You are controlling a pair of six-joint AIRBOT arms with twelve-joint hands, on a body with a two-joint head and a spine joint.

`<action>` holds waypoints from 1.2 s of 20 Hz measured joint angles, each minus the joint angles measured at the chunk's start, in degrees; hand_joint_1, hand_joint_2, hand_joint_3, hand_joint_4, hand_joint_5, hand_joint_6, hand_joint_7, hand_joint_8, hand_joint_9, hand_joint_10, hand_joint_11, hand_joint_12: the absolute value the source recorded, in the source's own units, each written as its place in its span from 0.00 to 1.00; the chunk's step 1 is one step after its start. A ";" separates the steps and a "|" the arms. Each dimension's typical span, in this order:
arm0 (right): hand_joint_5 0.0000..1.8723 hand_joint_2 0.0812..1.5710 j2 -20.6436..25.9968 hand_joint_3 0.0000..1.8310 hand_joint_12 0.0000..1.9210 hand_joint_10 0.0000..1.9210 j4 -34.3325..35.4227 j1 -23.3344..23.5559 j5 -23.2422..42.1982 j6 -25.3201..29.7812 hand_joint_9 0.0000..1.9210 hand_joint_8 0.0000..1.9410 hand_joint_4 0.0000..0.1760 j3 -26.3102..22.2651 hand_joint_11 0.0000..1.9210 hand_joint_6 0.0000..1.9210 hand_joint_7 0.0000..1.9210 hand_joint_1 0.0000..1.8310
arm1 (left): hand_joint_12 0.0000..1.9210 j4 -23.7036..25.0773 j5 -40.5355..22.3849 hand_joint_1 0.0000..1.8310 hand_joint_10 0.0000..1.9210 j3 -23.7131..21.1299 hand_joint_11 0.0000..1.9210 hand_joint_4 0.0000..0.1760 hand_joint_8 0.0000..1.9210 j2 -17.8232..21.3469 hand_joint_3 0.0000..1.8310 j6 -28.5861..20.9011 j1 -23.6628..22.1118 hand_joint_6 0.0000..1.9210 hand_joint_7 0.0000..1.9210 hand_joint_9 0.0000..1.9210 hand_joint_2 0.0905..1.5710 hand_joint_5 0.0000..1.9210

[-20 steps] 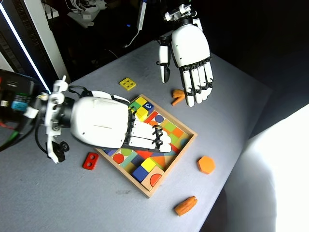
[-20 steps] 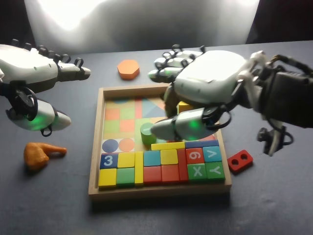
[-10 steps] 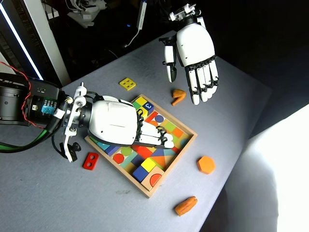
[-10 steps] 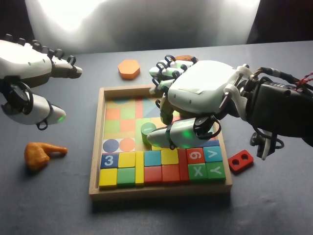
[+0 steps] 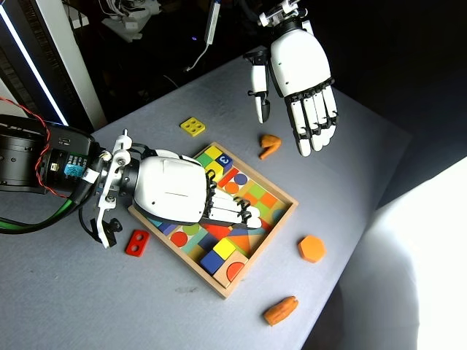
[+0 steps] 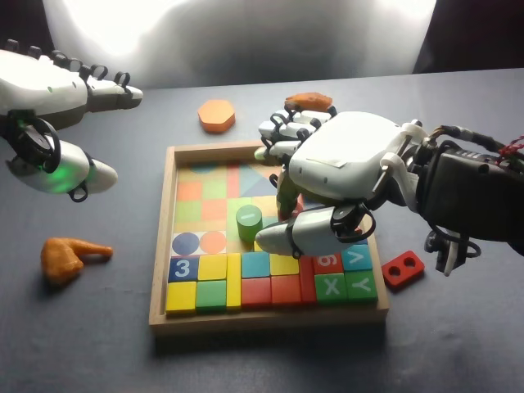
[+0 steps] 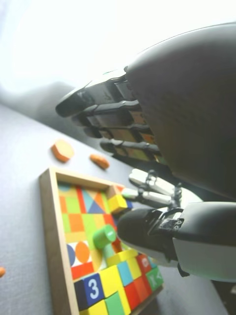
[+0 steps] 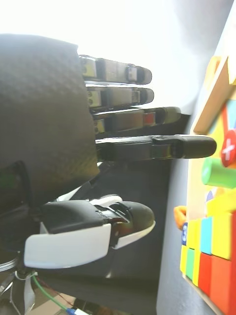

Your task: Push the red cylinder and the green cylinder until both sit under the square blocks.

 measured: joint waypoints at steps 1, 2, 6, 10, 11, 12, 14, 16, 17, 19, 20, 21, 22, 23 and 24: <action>0.51 0.75 0.02 0.00 0.00 0.00 -0.02 0.00 0.07 -0.02 0.00 0.02 0.00 0.00 0.00 0.06 0.18 0.01 | 0.34 -0.04 0.00 0.23 0.00 0.00 0.00 0.27 0.00 0.00 0.01 0.17 0.00 0.00 0.04 0.07 0.86 0.02; 0.51 0.75 0.07 0.00 0.00 0.00 0.00 -0.35 0.63 0.00 0.01 0.02 0.00 0.00 0.00 0.06 0.20 0.01 | 0.35 -0.11 0.00 0.24 0.00 0.00 0.00 0.26 0.00 0.00 0.01 0.37 -0.04 0.00 0.04 0.07 0.86 0.03; 0.52 0.76 0.72 0.00 0.00 0.00 -0.04 -0.35 0.44 -0.04 0.00 0.00 0.00 -0.31 0.00 0.05 0.17 0.01 | 0.32 -0.52 0.00 0.27 0.00 -2.08 0.00 0.27 0.00 1.46 0.00 0.63 -0.07 0.00 0.04 0.06 0.85 0.02; 0.52 0.75 3.19 0.00 0.00 0.00 -0.04 -0.96 0.26 -1.16 0.01 0.00 0.00 -2.40 0.00 0.04 0.15 0.03 | 0.33 -0.98 0.24 0.28 0.00 -4.46 0.00 0.20 0.00 2.86 0.01 0.70 0.70 0.00 0.05 0.06 0.86 0.02; 0.52 0.75 3.80 0.00 0.00 0.00 -0.07 -1.20 0.28 -1.33 0.01 0.00 0.00 -2.84 0.00 0.04 0.14 0.03 | 0.33 -1.01 0.26 0.27 0.00 -4.81 0.00 0.18 0.00 2.86 0.00 0.70 1.42 0.00 0.05 0.07 0.85 0.02; 0.51 0.75 4.00 0.00 0.00 0.00 -0.07 -1.36 0.46 -1.33 0.01 0.00 0.00 -3.08 0.00 0.04 0.12 0.02 | 0.34 -1.25 0.20 0.29 0.00 -4.90 0.00 0.19 0.00 2.86 0.00 0.68 1.75 0.00 0.05 0.07 0.84 0.02; 0.50 0.75 4.66 0.00 0.00 0.00 -0.15 -1.88 0.83 -1.64 0.01 0.00 0.00 -3.58 0.00 0.03 0.12 0.00 | 0.31 -1.38 0.20 0.30 0.00 -4.90 0.00 0.18 0.00 2.86 0.00 0.61 1.92 0.00 0.04 0.06 0.83 0.02; 0.51 0.75 5.38 0.00 0.00 0.01 -0.22 -2.12 0.83 -2.43 0.02 0.00 0.00 -4.28 0.00 0.03 0.12 0.02 | 0.31 -1.79 0.22 0.31 0.01 -4.90 0.00 0.19 0.00 2.93 0.00 0.61 1.90 0.00 0.05 0.08 0.83 0.03; 0.51 0.75 5.90 0.00 0.00 0.01 -0.20 -2.19 0.79 -2.67 0.02 0.00 0.00 -4.81 0.00 0.03 0.12 0.02 | 0.35 -2.64 0.28 0.31 0.01 -4.96 0.00 0.18 0.00 2.93 0.00 0.59 1.90 0.00 0.06 0.08 0.82 0.03; 0.50 0.75 6.69 0.00 0.00 0.00 -0.20 -2.40 0.70 -2.84 0.00 0.02 0.00 -5.31 0.00 0.03 0.16 0.00 | 0.44 -2.56 0.57 0.30 0.01 -5.07 0.00 0.16 0.00 2.93 0.00 0.72 1.66 0.01 0.07 0.10 0.82 0.03; 0.51 0.76 7.19 0.00 0.00 0.00 -0.26 -2.73 0.76 -3.45 0.01 0.01 0.00 -5.66 0.00 0.03 0.15 0.00 | 0.42 -2.69 1.64 0.31 0.01 -5.14 0.00 0.16 0.00 2.97 0.00 0.83 0.85 0.00 0.06 0.09 0.83 0.03; 0.52 0.76 7.50 0.00 0.00 0.01 -0.20 -2.84 1.05 -3.52 0.02 0.01 0.00 -6.01 0.00 0.04 0.14 0.00 | 0.41 -2.51 1.90 0.29 0.00 -5.11 0.00 0.21 0.00 2.97 0.00 0.85 0.33 0.00 0.06 0.09 0.84 0.02; 0.52 0.76 7.72 0.00 0.00 0.01 -0.35 -3.19 1.18 -3.74 0.02 0.01 0.00 -6.16 0.00 0.03 0.14 0.00 | 0.40 -2.36 2.25 0.30 0.00 -5.11 0.00 0.19 0.00 2.97 0.00 1.29 0.02 0.00 0.05 0.08 0.84 0.02; 0.51 0.76 8.02 0.00 0.00 0.01 -0.37 -3.43 1.31 -3.76 0.01 0.00 0.00 -6.40 0.00 0.03 0.13 0.01 | 0.41 -2.62 2.54 0.28 0.00 -5.11 0.00 0.24 0.00 2.97 0.00 1.51 -0.33 0.00 0.05 0.07 0.84 0.03; 0.50 0.76 8.26 0.00 0.00 0.00 -0.42 -3.43 1.36 -3.76 0.01 0.00 0.00 -6.58 0.00 0.03 0.13 0.00 | 0.42 -2.49 2.60 0.28 0.00 -5.09 0.00 0.26 0.00 2.89 0.01 1.70 -0.37 0.00 0.05 0.07 0.85 0.03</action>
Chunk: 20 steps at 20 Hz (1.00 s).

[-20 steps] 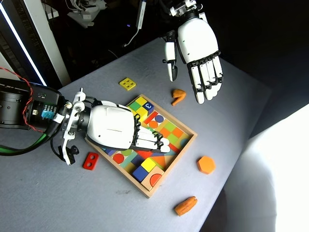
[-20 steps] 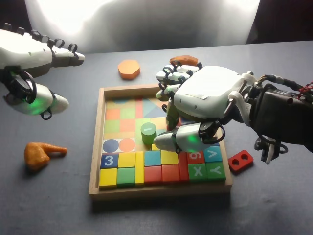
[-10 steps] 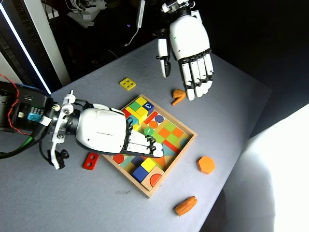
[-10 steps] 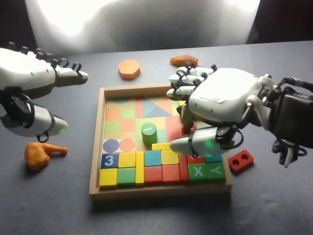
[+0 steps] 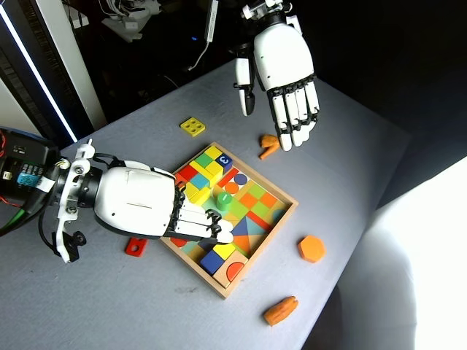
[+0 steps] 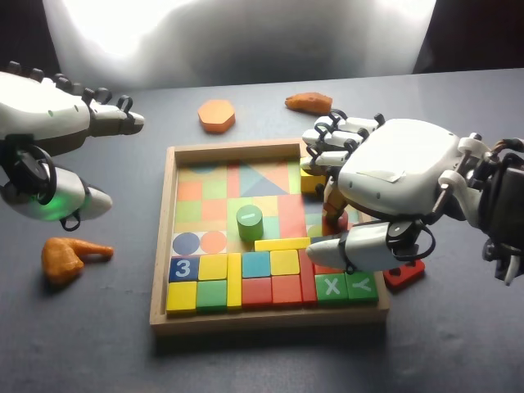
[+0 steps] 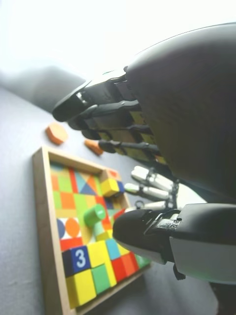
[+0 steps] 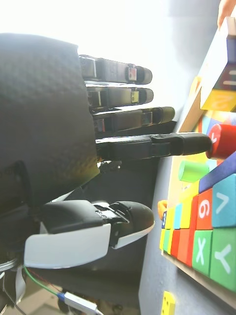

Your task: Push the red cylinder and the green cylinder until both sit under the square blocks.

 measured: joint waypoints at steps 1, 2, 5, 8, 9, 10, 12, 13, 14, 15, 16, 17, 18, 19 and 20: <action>0.51 0.75 0.35 0.00 0.00 0.00 -0.02 0.00 -0.07 -0.09 0.01 0.00 0.00 -0.33 0.00 0.03 0.13 0.01 | 0.43 0.00 0.04 0.27 0.00 0.04 0.00 0.26 0.00 -0.17 0.01 0.00 0.00 0.00 0.03 0.06 0.86 0.02; 0.52 0.75 0.63 0.00 0.00 0.01 -0.02 -0.13 -0.07 -0.11 0.02 0.00 0.00 -0.55 0.00 0.03 0.12 0.04 | 0.41 -0.11 0.13 0.26 0.00 0.24 0.00 0.27 0.00 -0.46 0.01 0.00 0.00 0.00 0.03 0.05 0.86 0.01; 0.51 0.75 1.25 0.00 0.00 0.01 -0.02 -0.42 0.13 -0.15 0.02 0.00 0.00 -1.25 0.00 0.03 0.12 0.02 | 0.40 -0.17 0.15 0.29 0.00 0.20 0.00 0.26 0.00 -0.68 0.00 0.20 -0.39 0.00 0.04 0.06 0.83 0.02; 0.52 0.74 1.79 0.00 0.00 0.01 -0.02 -0.50 0.02 -0.46 0.02 0.01 0.00 -1.84 0.00 0.04 0.13 0.06 | 0.39 -0.13 0.09 0.29 0.00 0.09 0.00 0.23 0.00 -0.68 0.00 0.20 -0.59 0.00 0.05 0.07 0.84 0.02; 0.52 0.74 1.92 0.00 0.00 0.01 -0.02 -0.81 0.17 -0.48 0.02 0.00 0.00 -1.92 0.00 0.04 0.13 0.06 | 0.38 -0.20 0.11 0.28 0.00 0.09 0.00 0.19 0.00 -0.68 0.01 0.20 -0.59 0.00 0.04 0.06 0.86 0.02; 0.51 0.74 2.16 0.00 0.00 0.01 -0.04 -0.85 0.17 -0.63 0.02 0.00 0.00 -2.16 0.00 0.03 0.12 0.04 | 0.37 -0.15 0.07 0.28 0.00 0.09 0.00 0.23 0.00 -0.68 0.01 0.17 -0.59 0.00 0.04 0.06 0.85 0.02; 0.50 0.75 2.82 0.00 0.00 0.01 -0.22 -1.49 0.66 -1.55 0.03 0.01 0.00 -2.78 0.00 0.03 0.13 0.02 | 0.37 -0.22 0.04 0.30 0.00 -0.04 0.00 0.24 0.00 -0.68 0.00 0.20 -0.59 0.00 0.04 0.07 0.84 0.03; 0.50 0.75 2.86 0.00 0.00 0.01 -0.17 -1.51 0.63 -1.68 0.03 0.00 0.00 -2.78 0.00 0.02 0.13 0.03 | 0.36 -0.33 0.09 0.30 0.00 -0.15 0.00 0.25 0.00 -0.68 0.00 0.17 -0.57 0.00 0.04 0.06 0.84 0.03; 0.50 0.75 2.91 0.00 0.00 0.01 -0.22 -1.68 0.72 -1.70 0.03 0.01 0.00 -2.80 0.00 0.02 0.14 0.03 | 0.35 -0.17 0.09 0.30 0.00 -0.46 0.00 0.25 0.00 -0.68 0.00 0.17 -0.55 0.00 0.03 0.05 0.84 0.03; 0.50 0.75 3.08 0.00 0.00 0.01 -0.22 -1.77 0.81 -1.68 0.03 0.01 0.00 -2.86 0.00 0.02 0.14 0.02 | 0.35 -0.37 -0.11 0.28 0.00 -0.87 0.00 0.27 0.00 -0.68 0.00 0.13 -0.42 0.00 0.02 0.05 0.83 0.03; 0.50 0.75 3.10 0.00 0.00 0.01 -0.24 -1.77 0.81 -1.70 0.03 0.00 0.00 -2.84 0.00 0.03 0.13 0.04 | 0.34 -1.14 -0.07 0.27 0.00 -0.87 0.00 0.21 0.00 -0.68 0.00 -0.15 -0.35 0.00 0.03 0.05 0.84 0.02; 0.50 0.75 3.10 0.00 0.00 0.01 -0.24 -1.77 0.79 -1.73 0.03 0.00 0.00 -2.84 0.00 0.02 0.12 0.02 | 0.34 -0.81 -0.07 0.29 0.00 -1.05 0.00 0.20 0.01 -0.68 0.00 -0.33 0.13 0.00 0.04 0.06 0.84 0.02; 0.50 0.75 3.19 0.00 0.00 0.01 -0.24 -1.77 0.74 -1.81 0.03 0.00 0.00 -2.86 0.00 0.02 0.12 0.02 | 0.34 -0.90 0.04 0.29 0.00 -1.05 0.00 0.20 0.01 -0.68 0.00 -0.42 0.13 0.00 0.04 0.06 0.84 0.02; 0.51 0.75 3.41 0.00 0.00 0.01 -0.24 -1.77 0.48 -1.86 0.04 0.01 0.00 -3.02 0.00 0.03 0.14 0.03 | 0.35 -1.09 0.00 0.28 0.01 -1.05 0.00 0.21 0.00 -0.70 0.01 -0.48 0.13 0.00 0.05 0.06 0.85 0.03; 0.50 0.75 3.67 0.00 0.00 0.01 -0.24 -1.77 0.35 -2.10 0.04 0.00 0.00 -3.13 0.00 0.02 0.13 0.01 | 0.36 -1.07 -0.07 0.28 0.00 -0.90 0.00 0.23 0.00 -0.70 0.01 -0.48 0.13 0.00 0.04 0.06 0.86 0.02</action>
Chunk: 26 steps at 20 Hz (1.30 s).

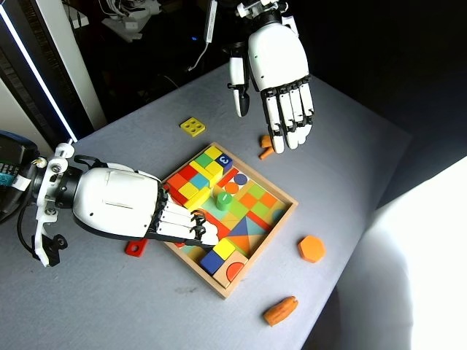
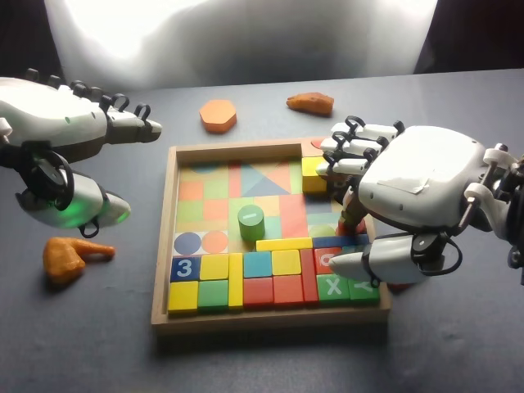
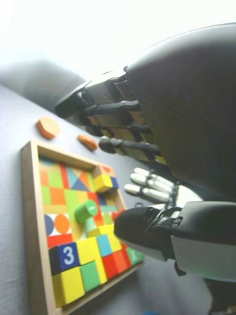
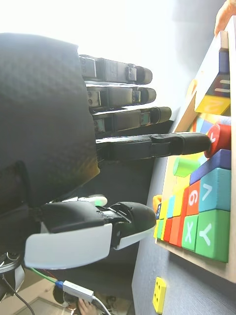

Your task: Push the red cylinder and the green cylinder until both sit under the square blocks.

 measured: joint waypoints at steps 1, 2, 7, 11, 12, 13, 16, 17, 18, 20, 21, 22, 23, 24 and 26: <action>0.50 0.75 0.13 0.00 0.00 0.01 0.00 0.00 -0.17 -0.33 0.03 0.00 0.00 -0.04 0.00 0.02 0.12 0.02 | 0.36 0.02 0.07 0.27 0.00 0.35 0.00 0.24 0.00 -0.04 0.01 -0.02 0.00 0.00 0.04 0.07 0.85 0.01; 0.51 0.75 0.22 0.00 0.00 0.01 0.02 0.00 -0.20 -0.37 0.04 0.00 0.00 -0.13 0.00 0.03 0.13 0.03 | 0.35 0.04 0.09 0.28 0.00 0.57 0.00 0.23 0.00 -0.07 0.00 -0.04 0.00 0.00 0.05 0.07 0.84 0.01; 0.50 0.75 0.26 0.00 0.00 0.01 0.11 0.46 -0.50 -1.07 0.04 0.00 0.00 -0.13 0.00 0.02 0.13 0.00 | 0.37 0.07 0.00 0.13 0.00 0.92 0.00 0.20 0.00 -0.46 0.00 -0.24 0.07 0.00 0.03 0.06 0.82 0.00; 0.50 0.75 0.37 0.00 0.00 0.01 0.63 1.95 -1.95 -1.05 0.04 0.01 0.00 -0.09 0.00 0.02 0.16 0.02 | 0.25 0.24 0.07 0.00 0.00 0.94 0.00 0.00 0.00 -0.61 0.00 -1.05 0.07 0.00 0.02 0.03 0.81 0.00; 0.51 0.74 0.37 0.00 0.01 0.02 0.70 2.45 -2.56 -1.01 0.06 0.01 0.00 0.00 0.01 0.03 0.18 0.03 | 0.24 0.17 0.15 0.02 0.00 1.29 0.00 0.00 0.00 -1.14 0.00 -1.01 -0.15 0.00 0.03 0.04 0.80 0.00; 0.51 0.75 0.35 0.00 0.00 0.01 0.66 2.86 -2.56 -0.98 0.05 0.01 0.00 0.00 0.00 0.03 0.16 0.02 | 0.22 -0.13 0.68 0.01 0.00 1.79 0.00 0.00 0.00 -1.88 0.00 -0.39 -1.03 0.00 0.03 0.04 0.79 0.00; 0.50 0.75 -0.13 0.00 0.00 0.02 0.61 3.23 -2.36 -0.94 0.05 0.01 0.00 -0.13 0.00 0.02 0.18 0.01 | 0.22 0.50 -0.15 0.00 0.00 3.06 0.00 0.00 0.00 -3.91 0.00 0.13 -2.03 0.00 0.03 0.04 0.79 0.00; 0.50 0.75 -0.24 0.00 0.00 0.02 0.66 3.23 -2.56 -0.92 0.05 0.01 0.00 -0.13 0.01 0.02 0.17 0.00 | 0.21 0.11 -0.13 0.00 0.00 3.13 0.00 0.00 0.00 -4.02 0.00 0.11 -2.03 0.00 0.02 0.04 0.78 0.00; 0.50 0.75 -0.24 0.00 0.00 0.02 0.70 3.28 -2.67 -0.94 0.05 0.01 0.00 -0.13 0.01 0.02 0.17 0.00 | 0.21 -0.04 -0.02 0.00 0.00 3.54 0.00 0.00 0.00 -4.42 0.00 0.15 -2.01 0.00 0.02 0.04 0.78 0.00; 0.50 0.76 -0.39 0.00 0.00 0.02 0.85 4.42 -2.89 -0.70 0.05 0.01 0.00 -0.13 0.00 0.02 0.18 0.00 | 0.20 0.72 -0.68 0.00 0.00 4.90 0.00 0.00 0.00 -5.38 0.00 -0.24 -0.02 0.00 0.04 0.04 0.78 0.00; 0.49 0.76 -0.66 0.00 0.00 0.02 0.83 5.22 -2.64 -0.37 0.06 0.01 0.00 -0.13 0.00 0.02 0.18 0.00 | 0.20 0.37 -0.44 0.00 0.00 5.18 0.00 0.00 0.00 -5.46 0.00 -1.01 1.01 0.00 0.03 0.04 0.79 0.01; 0.49 0.75 -1.14 0.00 0.01 0.02 0.81 5.77 -1.84 -0.33 0.06 0.01 0.00 -0.11 0.01 0.02 0.19 0.01 | 0.19 0.04 -0.35 0.00 0.00 5.25 0.00 0.00 0.00 -5.46 0.00 -1.68 1.97 0.00 0.03 0.04 0.78 0.00; 0.50 0.75 -2.38 0.00 0.01 0.02 0.85 6.12 -1.22 -0.33 0.06 0.01 0.00 0.20 0.01 0.02 0.19 0.02 | 0.18 0.09 -0.81 0.00 0.00 5.62 0.00 0.00 0.00 -5.46 0.00 -1.84 2.95 0.00 0.03 0.04 0.78 0.01; 0.50 0.75 -3.45 0.00 0.01 0.02 0.87 6.43 -1.09 -0.31 0.06 0.01 0.00 0.50 0.00 0.02 0.20 0.01 | 0.18 0.15 -0.96 0.00 0.00 5.95 0.00 0.00 0.00 -5.46 0.00 -1.88 3.39 0.00 0.03 0.04 0.77 0.01; 0.49 0.75 -6.80 0.00 0.05 0.03 0.98 7.32 -1.75 0.96 0.08 0.01 0.00 2.25 0.00 0.02 0.25 0.02 | 0.16 0.42 -1.64 0.00 0.00 6.05 0.00 0.00 0.00 -5.40 0.00 -1.97 3.74 0.00 0.02 0.03 0.76 0.00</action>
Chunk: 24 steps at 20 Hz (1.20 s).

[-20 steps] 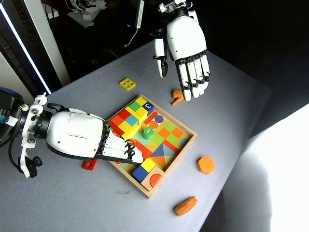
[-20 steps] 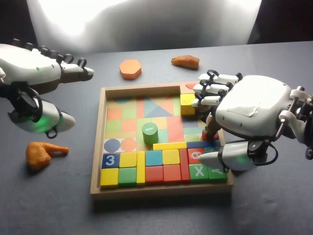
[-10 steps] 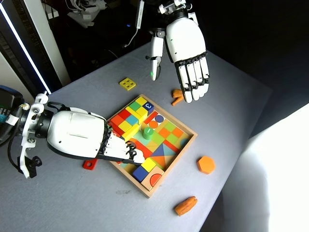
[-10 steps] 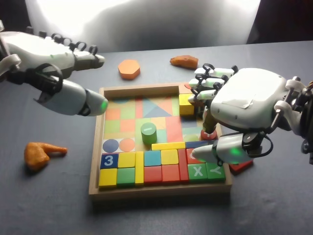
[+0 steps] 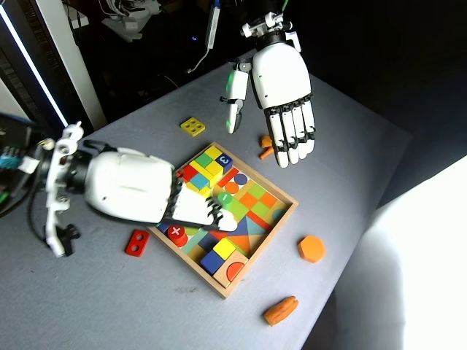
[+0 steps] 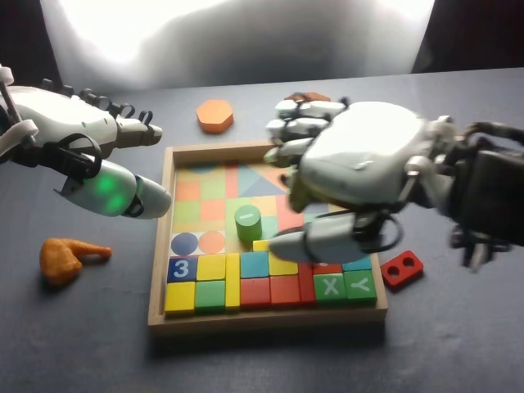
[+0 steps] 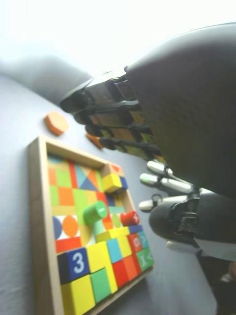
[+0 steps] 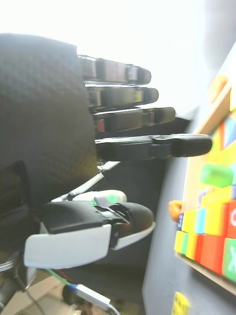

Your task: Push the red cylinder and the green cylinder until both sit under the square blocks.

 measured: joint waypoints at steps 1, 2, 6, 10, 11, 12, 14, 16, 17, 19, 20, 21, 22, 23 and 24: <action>0.49 0.75 -1.40 0.00 0.05 0.03 -0.07 0.57 -0.24 1.22 0.08 0.01 0.00 1.11 0.00 0.02 0.25 0.02 | 0.16 -0.24 -0.59 0.00 0.00 0.00 0.00 0.00 0.00 0.00 0.00 -0.02 0.07 0.00 0.02 0.03 0.76 0.00; 0.50 0.74 -2.97 0.00 0.13 0.03 -0.15 1.22 -0.15 2.51 0.09 0.01 0.00 2.29 0.00 0.02 0.25 0.02 | 0.12 -1.27 -0.94 0.00 0.00 0.00 0.00 0.00 0.00 0.00 0.00 -0.02 -0.07 0.00 0.01 0.01 0.76 0.00; 0.50 0.74 -7.06 0.00 0.01 0.03 -0.02 1.62 1.16 2.84 0.08 0.00 0.00 5.81 0.00 0.02 0.18 0.01 | 0.14 -2.75 -1.01 0.00 0.00 -1.73 0.00 0.00 0.00 1.16 0.00 -0.02 -1.29 0.00 0.01 0.02 0.79 0.00; 0.50 0.74 -8.96 0.00 0.00 0.03 -0.04 1.53 1.46 3.80 0.08 0.01 0.00 7.43 0.01 0.03 0.18 0.02 | 0.13 -2.97 -0.92 0.00 0.00 -4.44 0.00 0.00 0.00 2.97 0.00 0.92 -1.60 0.00 0.00 0.01 0.79 0.00; 0.50 0.74 -9.22 0.00 0.01 0.03 -0.13 1.25 1.60 3.89 0.08 0.00 0.00 7.80 0.01 0.03 0.17 0.02 | 0.14 -3.30 -0.04 0.00 0.00 -5.20 0.00 0.00 0.00 3.58 0.00 0.96 -1.62 0.00 0.01 0.02 0.78 0.00; 0.51 0.74 -9.22 0.00 0.01 0.03 -0.07 0.85 1.60 3.96 0.08 0.00 0.00 7.93 0.01 0.03 0.16 0.02 | 0.15 -4.28 0.44 0.00 0.00 -5.20 0.00 0.00 0.00 3.58 0.00 0.94 -1.62 0.00 0.01 0.02 0.79 0.00; 0.49 0.74 -9.46 0.00 0.01 0.03 0.07 0.09 1.29 4.17 0.07 0.00 0.00 8.50 0.00 0.02 0.15 0.01 | 0.15 -4.48 1.68 0.00 0.00 -5.11 0.00 0.00 0.00 3.61 0.00 1.42 -1.66 0.00 0.02 0.02 0.80 0.00; 0.50 0.74 -9.60 0.00 0.02 0.02 0.09 0.04 0.98 4.90 0.07 0.00 0.00 8.98 0.00 0.02 0.16 0.00 | 0.17 -4.37 1.31 0.00 0.00 -4.76 0.00 0.00 0.00 3.56 0.01 1.99 -1.73 0.00 0.03 0.03 0.81 0.00; 0.49 0.75 -9.62 0.00 0.02 0.02 0.07 0.04 1.14 5.27 0.06 0.00 0.00 9.03 0.00 0.02 0.15 0.01 | 0.15 -4.07 1.44 0.00 0.00 -4.50 0.00 0.00 0.00 3.56 0.01 2.05 -1.95 0.00 0.03 0.03 0.83 0.00; 0.50 0.74 -9.90 0.00 0.08 0.03 0.04 -0.17 1.16 5.35 0.07 0.00 0.00 9.29 0.00 0.02 0.17 0.02 | 0.15 -3.45 1.31 0.00 0.00 -3.80 0.00 0.00 0.00 3.56 0.01 3.54 -2.49 0.00 0.03 0.03 0.85 0.00; 0.50 0.74 -10.03 0.00 0.08 0.03 -0.09 -0.24 1.11 5.38 0.07 0.00 0.00 9.31 0.00 0.02 0.17 0.02 | 0.15 -3.39 1.40 0.00 0.00 -3.76 0.00 0.00 0.00 3.56 0.01 4.04 -2.49 0.00 0.03 0.03 0.85 0.00; 0.50 0.74 -10.14 0.00 0.11 0.03 -0.02 -0.33 0.96 5.38 0.07 0.00 0.00 9.35 0.00 0.02 0.16 0.02 | 0.16 -3.45 1.60 0.00 0.00 -3.76 0.00 0.00 0.00 3.56 0.01 4.42 -2.49 0.00 0.03 0.03 0.85 0.00; 0.50 0.75 -10.29 0.00 0.12 0.03 -0.02 -0.33 0.83 5.35 0.07 0.00 0.00 9.57 0.00 0.03 0.17 0.02 | 0.12 -3.85 1.60 0.00 0.00 -3.76 0.00 0.00 0.00 3.56 0.01 4.81 -2.49 0.00 0.02 0.02 0.86 0.00; 0.50 0.75 -10.40 0.00 0.12 0.02 -0.07 -0.33 0.94 5.38 0.06 0.00 0.00 9.66 0.00 0.03 0.16 0.01 | 0.13 -3.82 1.49 0.00 0.00 -3.76 0.00 0.00 0.00 3.56 0.01 5.18 -2.49 0.00 0.02 0.02 0.87 0.00; 0.50 0.75 -10.51 0.00 0.12 0.02 -0.07 -0.33 1.09 5.35 0.06 0.00 0.00 9.70 0.00 0.03 0.16 0.01 | 0.13 -3.80 1.46 0.00 0.00 -3.76 0.00 0.00 0.00 3.56 0.01 5.29 -2.58 0.00 0.02 0.02 0.87 0.00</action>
